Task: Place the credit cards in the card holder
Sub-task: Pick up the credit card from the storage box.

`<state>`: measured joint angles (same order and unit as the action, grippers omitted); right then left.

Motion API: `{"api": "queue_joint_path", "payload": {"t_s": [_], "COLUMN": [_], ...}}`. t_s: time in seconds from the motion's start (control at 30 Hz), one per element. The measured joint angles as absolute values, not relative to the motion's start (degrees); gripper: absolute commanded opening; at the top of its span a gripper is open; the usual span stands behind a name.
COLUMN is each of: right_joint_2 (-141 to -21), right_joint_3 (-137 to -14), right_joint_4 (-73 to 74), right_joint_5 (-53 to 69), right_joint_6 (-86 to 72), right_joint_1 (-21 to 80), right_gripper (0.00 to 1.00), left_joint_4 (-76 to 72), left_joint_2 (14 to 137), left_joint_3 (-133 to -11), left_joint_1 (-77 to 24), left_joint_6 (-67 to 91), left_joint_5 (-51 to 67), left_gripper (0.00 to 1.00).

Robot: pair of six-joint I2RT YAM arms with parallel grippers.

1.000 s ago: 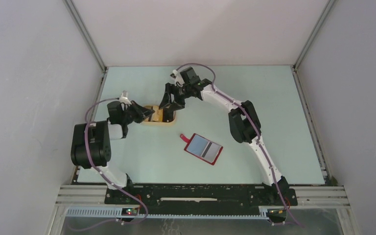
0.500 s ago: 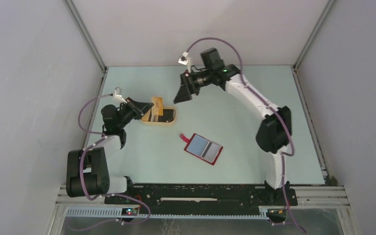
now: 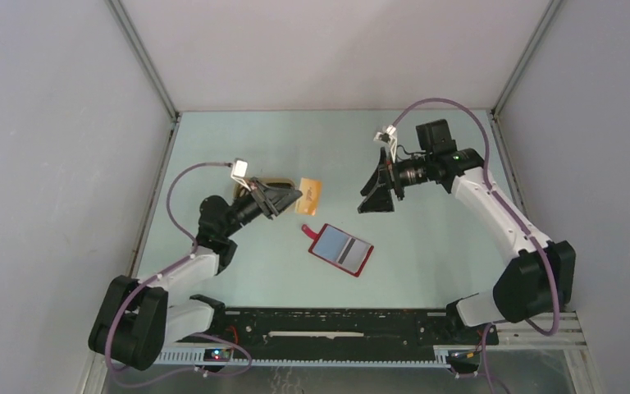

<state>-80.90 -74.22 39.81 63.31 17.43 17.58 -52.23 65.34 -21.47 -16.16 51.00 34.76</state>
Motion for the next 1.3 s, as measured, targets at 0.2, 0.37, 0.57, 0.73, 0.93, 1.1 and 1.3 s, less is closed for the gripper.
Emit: {"api": "queue_joint_path", "payload": {"t_s": [0.2,0.37,0.57,0.73,0.93,1.1,1.3], "right_joint_2": [-82.9,-79.6,-76.6,-80.0,-81.4,-83.0,-85.6], "right_joint_3": [-65.7,-60.3,-54.6,-54.3,-54.3,-54.1,-52.2], "right_joint_4": [41.9,37.8,29.6,27.8,24.0,19.1,10.8], "right_joint_5": [71.7,74.6,78.7,81.1,80.5,78.1,75.0], "right_joint_6": [20.9,19.9,16.4,15.5,9.8,3.3,-6.8], "right_joint_1": [15.0,13.0,11.8,11.6,11.6,11.8,13.7], "right_gripper": [0.91,0.91,0.91,0.91,0.88,0.86,0.84], "left_joint_4": [-53.6,-56.6,-63.8,-70.1,-75.2,-76.8,-78.0], "left_joint_2": [64.0,64.0,66.6,70.7,75.7,78.9,81.5], "left_joint_3": [-16.6,-12.8,-12.5,-11.0,-10.5,-10.5,-11.8], "left_joint_1": [-24.4,-28.2,-30.5,-31.7,-32.2,-33.6,-36.4], "left_joint_6": [51.0,51.0,51.0,51.2,51.7,52.1,52.2], "left_joint_5": [29.4,24.8,21.9,21.0,20.5,20.1,20.1], "left_gripper": [0.0,0.0,0.0,0.0,0.0,0.0,0.0]}}
